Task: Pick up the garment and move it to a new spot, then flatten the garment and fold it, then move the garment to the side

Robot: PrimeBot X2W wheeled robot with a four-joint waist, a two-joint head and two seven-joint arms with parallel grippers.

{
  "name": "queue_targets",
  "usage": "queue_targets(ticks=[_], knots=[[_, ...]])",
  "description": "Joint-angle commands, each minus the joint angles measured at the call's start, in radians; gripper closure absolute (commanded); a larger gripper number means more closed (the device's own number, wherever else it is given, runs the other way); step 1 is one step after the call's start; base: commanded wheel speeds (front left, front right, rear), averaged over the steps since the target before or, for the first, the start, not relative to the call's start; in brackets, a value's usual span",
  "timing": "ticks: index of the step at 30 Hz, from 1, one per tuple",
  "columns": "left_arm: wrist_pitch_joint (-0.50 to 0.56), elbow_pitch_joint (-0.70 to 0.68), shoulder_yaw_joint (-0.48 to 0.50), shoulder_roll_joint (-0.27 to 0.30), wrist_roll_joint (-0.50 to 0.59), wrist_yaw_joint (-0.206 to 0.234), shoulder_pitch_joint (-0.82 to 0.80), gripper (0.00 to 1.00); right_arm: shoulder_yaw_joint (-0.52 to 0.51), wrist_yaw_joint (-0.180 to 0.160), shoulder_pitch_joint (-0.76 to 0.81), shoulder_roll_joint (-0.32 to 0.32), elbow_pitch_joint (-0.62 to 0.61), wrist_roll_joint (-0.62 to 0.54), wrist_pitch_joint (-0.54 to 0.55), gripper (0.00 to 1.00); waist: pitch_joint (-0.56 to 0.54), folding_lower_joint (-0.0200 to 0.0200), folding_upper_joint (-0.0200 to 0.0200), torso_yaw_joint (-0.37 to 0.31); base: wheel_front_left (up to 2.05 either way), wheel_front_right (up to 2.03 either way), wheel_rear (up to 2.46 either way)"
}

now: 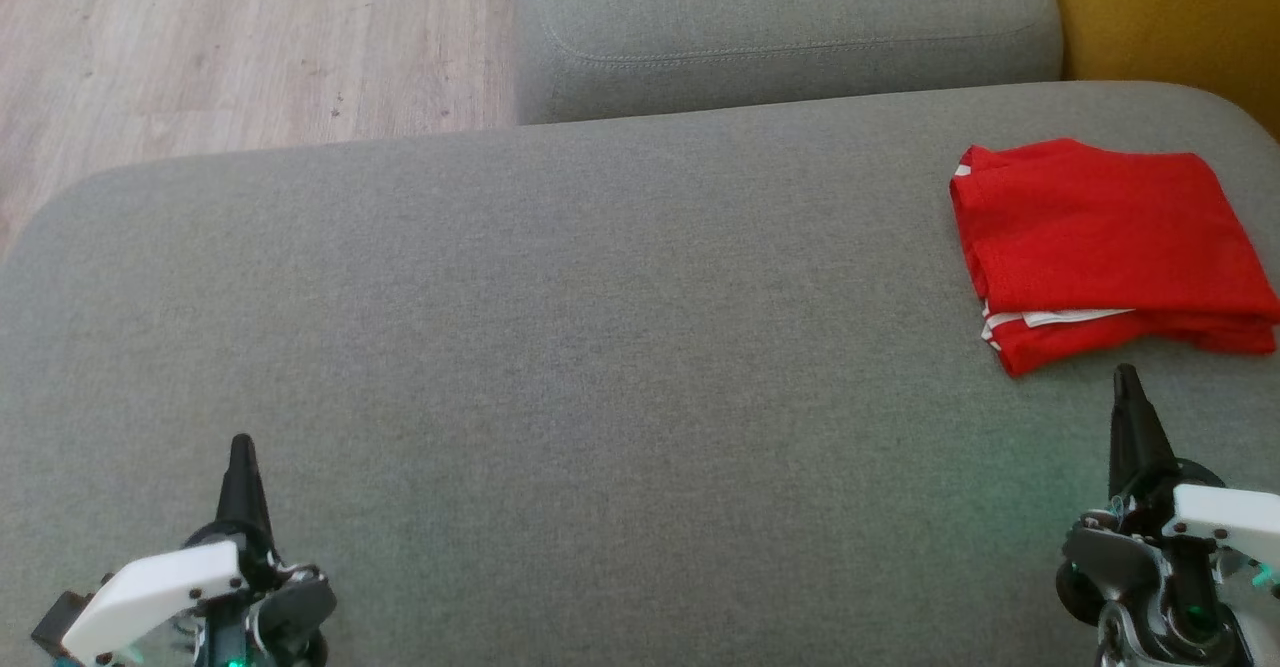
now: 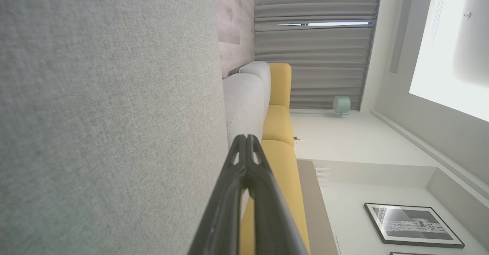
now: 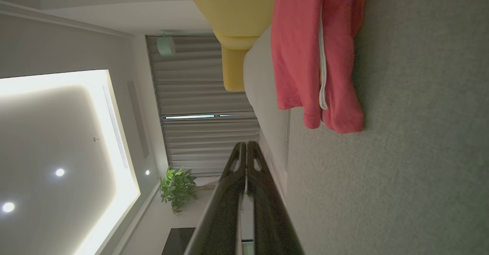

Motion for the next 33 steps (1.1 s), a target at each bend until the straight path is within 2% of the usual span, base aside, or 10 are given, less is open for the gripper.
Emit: queue_targets(ticks=[1, 33], knots=[[0.006, -0.028, 0.034, 0.008, 0.009, -0.007, -0.050, 1.00, 0.016, -0.001, -0.050, -0.009, -0.031, -0.004, 0.008, 1.00, 0.000, 0.0000, 0.0000, 0.000, 0.00, 0.00, 0.00], [0.013, -0.028, 0.042, 0.003, 0.016, -0.007, -0.050, 1.00, 0.009, -0.001, -0.051, -0.004, -0.031, -0.010, 0.014, 1.00, 0.000, 0.0000, 0.0000, 0.000, 0.00, 0.00, 0.00]])
